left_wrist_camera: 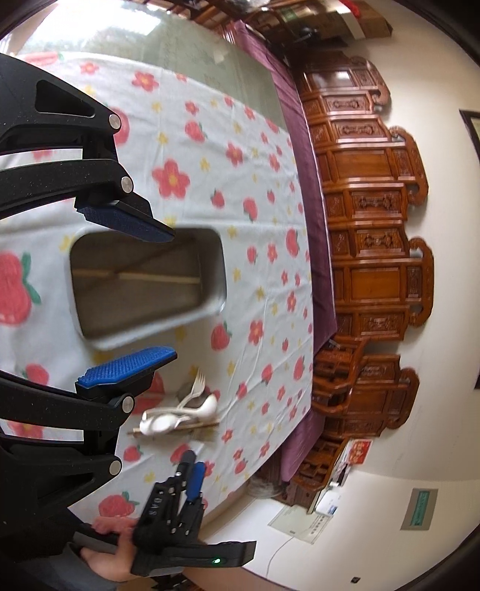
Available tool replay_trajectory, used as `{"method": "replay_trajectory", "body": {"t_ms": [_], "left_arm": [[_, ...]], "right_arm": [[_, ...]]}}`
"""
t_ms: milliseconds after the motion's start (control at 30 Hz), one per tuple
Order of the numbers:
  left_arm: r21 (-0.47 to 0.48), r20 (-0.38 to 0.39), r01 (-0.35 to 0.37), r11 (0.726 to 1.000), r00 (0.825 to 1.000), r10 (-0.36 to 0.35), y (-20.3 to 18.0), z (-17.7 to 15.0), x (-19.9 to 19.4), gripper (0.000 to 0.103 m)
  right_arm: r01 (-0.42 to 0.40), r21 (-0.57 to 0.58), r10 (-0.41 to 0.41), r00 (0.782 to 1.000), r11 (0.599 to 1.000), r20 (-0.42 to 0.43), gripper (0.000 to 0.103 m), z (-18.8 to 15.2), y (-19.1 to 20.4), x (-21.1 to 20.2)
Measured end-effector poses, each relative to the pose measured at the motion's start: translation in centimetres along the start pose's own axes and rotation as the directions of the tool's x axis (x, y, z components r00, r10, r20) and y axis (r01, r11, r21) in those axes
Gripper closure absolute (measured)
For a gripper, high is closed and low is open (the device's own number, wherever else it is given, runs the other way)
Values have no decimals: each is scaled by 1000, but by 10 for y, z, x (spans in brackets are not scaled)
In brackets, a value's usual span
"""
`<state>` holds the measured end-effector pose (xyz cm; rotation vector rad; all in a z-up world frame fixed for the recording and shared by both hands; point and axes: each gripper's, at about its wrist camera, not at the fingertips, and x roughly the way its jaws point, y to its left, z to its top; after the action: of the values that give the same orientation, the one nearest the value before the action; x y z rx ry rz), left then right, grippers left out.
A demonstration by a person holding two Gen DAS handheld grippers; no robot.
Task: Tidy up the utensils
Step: 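Move the open left gripper back to the utensil pile, then close the left gripper on a white plastic spoon handle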
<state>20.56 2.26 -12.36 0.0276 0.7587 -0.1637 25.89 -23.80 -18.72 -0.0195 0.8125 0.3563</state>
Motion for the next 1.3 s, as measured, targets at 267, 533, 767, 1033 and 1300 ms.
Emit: {"method": "replay_trajectory", "body": {"t_ms": [267,533,767,1033,1300], "left_arm": [[19,-50,89,996,995,-88,-47,-6,49,47],[50,-144,184,982,974,-175,-87,-12,106,64],[14,-235,242,970,944,-232,-102,-24,136,64],[-58,-294,287,956,911,-291,-109,-32,157,69],[-101,-340,307,946,883,-323,-114,-28,175,75]], "right_arm": [[19,53,-18,1000,998,-20,63,-19,-35,21],[13,61,-11,1000,998,-27,63,-28,-47,27],[7,79,-4,999,997,-35,62,-33,-55,27],[-12,85,13,1000,996,-15,62,-31,-51,23],[-14,87,16,1000,996,-16,62,-31,-48,24]]}}
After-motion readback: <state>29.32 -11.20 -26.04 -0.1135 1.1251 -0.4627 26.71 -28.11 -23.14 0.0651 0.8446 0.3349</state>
